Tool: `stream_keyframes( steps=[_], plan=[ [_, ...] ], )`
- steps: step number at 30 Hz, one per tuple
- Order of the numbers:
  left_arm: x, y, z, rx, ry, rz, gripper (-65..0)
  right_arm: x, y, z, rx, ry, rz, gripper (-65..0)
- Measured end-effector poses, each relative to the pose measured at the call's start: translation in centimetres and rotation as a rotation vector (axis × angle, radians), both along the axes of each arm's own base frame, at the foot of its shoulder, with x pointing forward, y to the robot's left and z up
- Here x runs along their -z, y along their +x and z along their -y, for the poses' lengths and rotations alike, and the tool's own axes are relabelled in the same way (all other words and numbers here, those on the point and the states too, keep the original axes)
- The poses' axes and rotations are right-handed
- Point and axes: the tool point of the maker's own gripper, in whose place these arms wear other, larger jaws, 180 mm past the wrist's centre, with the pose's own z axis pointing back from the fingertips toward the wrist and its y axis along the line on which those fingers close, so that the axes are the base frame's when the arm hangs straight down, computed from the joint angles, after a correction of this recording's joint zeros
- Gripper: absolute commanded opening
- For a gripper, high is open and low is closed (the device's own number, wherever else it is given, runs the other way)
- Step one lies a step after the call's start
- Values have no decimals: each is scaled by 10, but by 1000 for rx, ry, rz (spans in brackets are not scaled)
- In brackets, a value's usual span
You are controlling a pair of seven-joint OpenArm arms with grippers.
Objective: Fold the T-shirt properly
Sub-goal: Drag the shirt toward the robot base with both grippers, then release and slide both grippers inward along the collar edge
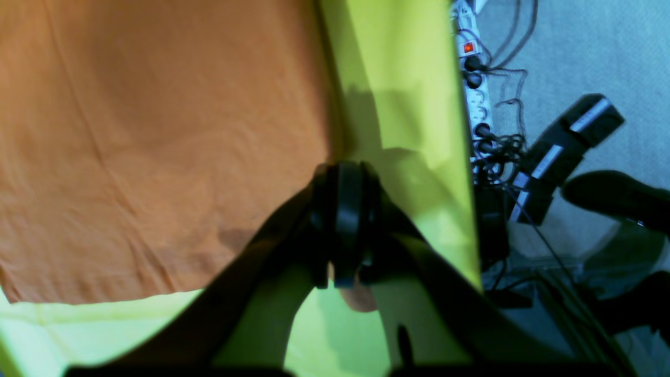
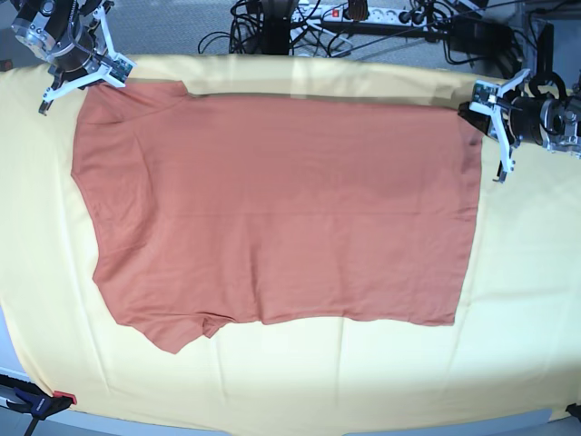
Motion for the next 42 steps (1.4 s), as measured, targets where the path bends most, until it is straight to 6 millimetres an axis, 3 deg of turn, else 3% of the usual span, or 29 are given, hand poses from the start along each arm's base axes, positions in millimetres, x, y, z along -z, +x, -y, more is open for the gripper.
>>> stream_keyframes(
  steps=[4, 11, 19, 22, 25, 28, 32, 36, 42],
  plan=[
    [-5, -14, 6, 37, -1, -21, -650, 3, -10, 1, 9, -5, -25, -650],
    [-2, -12, -1, 35, 51, -3, -650, 2, -6, -1, 14, 13, -5, -650],
    [4, -6, 5, 45, 57, 28, -650, -16, 35, -24, -68, 114, 148, -650],
    [6, 11, -2, 22, 122, 90, -650, -22, 47, -35, -85, 173, 167, -650],
    [-3, 43, 10, -16, 88, 215, -650, -24, 62, -44, -104, 252, 175, -650],
    [-9, 63, 13, -41, 67, 270, -650, -21, 82, -36, -88, 263, 199, -650],
    [1, 82, 9, -107, 48, 277, -650, -14, 104, -20, -48, 281, 193, -650],
    [15, 99, 11, -173, 11, 269, -650, -14, 125, -16, -25, 351, 210, -650],
    [21, 131, 22, -246, -57, 304, -650, -17, 153, -14, -2, 428, 244, -650]
  ],
)
